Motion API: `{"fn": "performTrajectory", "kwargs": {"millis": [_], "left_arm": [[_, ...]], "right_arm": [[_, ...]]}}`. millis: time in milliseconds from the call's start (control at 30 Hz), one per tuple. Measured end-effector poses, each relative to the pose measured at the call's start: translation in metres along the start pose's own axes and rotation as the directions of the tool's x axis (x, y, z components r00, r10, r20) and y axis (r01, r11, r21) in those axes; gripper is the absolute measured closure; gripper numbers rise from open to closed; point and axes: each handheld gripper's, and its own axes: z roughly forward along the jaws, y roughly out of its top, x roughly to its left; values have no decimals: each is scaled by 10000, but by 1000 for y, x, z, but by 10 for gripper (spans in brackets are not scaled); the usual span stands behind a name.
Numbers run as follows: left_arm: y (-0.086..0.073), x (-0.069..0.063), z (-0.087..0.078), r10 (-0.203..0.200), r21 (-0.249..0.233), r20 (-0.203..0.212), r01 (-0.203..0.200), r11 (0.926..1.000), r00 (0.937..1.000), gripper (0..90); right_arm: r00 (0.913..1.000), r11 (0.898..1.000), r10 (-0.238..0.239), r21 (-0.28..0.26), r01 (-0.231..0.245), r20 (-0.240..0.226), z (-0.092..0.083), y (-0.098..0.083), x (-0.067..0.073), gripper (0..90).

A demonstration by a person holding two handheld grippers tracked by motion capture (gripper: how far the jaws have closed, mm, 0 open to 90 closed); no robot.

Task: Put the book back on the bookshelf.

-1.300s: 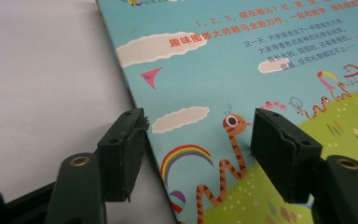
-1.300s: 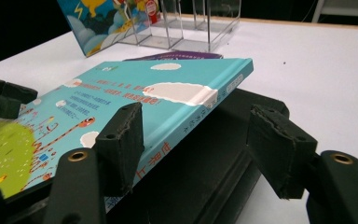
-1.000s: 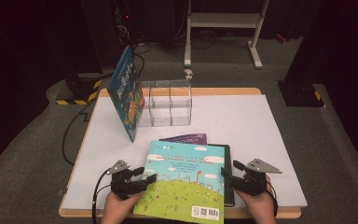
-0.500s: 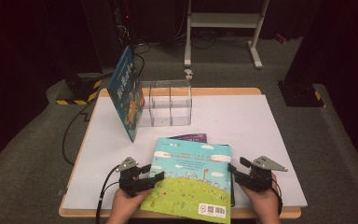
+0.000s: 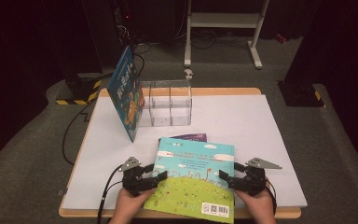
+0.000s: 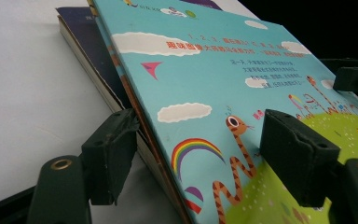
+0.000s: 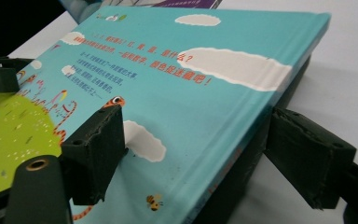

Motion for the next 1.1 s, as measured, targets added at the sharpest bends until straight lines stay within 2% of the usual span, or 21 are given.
{"fn": "performTrajectory", "kwargs": {"millis": [100, 200, 333, 500, 600, 667, 767, 867, 967, 1100], "left_arm": [[1, 0, 0, 45, 39, -6, -45, 10000, 10000, 278], [2, 1, 2, -11, 184, 19, 11, 9998, 10000, 278], [7, 5, 11, -99, 253, 59, 97, 9996, 9999, 278], [25, 11, 29, 71, 160, 46, -72, 9998, 10000, 281], [31, 15, 35, 383, 231, 180, -387, 9990, 9991, 270], [31, 18, 36, 369, 269, 357, -378, 9989, 9987, 259], [31, 20, 37, 131, 434, 705, -162, 9989, 9974, 249], [31, 21, 41, -289, 855, 1242, 183, 9962, 9918, 226], [31, 17, 42, -140, 767, 1197, 48, 9970, 9927, 230], [35, 16, 41, -53, 1059, 1125, -67, 9944, 9936, 235]], "right_arm": [[9993, 9994, 273, 229, -268, -259, 2, 1, -1, 203], [9995, 9987, 281, 438, -274, -149, 2, 5, 1, 215], [9996, 9991, 169, 392, -177, 208, 5, 15, 0, 224], [9980, 9974, 411, 572, -438, 482, 19, 35, -21, 225], [9969, 9964, 603, 560, -631, 500, 22, 39, -31, 224], [9965, 9973, 605, 384, -627, 569, 20, 35, -30, 219], [9966, 9968, 765, 188, -771, 315, 15, 24, -25, 199], [9966, 9959, 819, 395, -817, -37, 13, 17, -19, 178], [9958, 9947, 909, 468, -911, 45, 12, 16, -15, 189], [9949, 9925, 986, 707, -997, 191, 11, 20, -14, 216]]}}
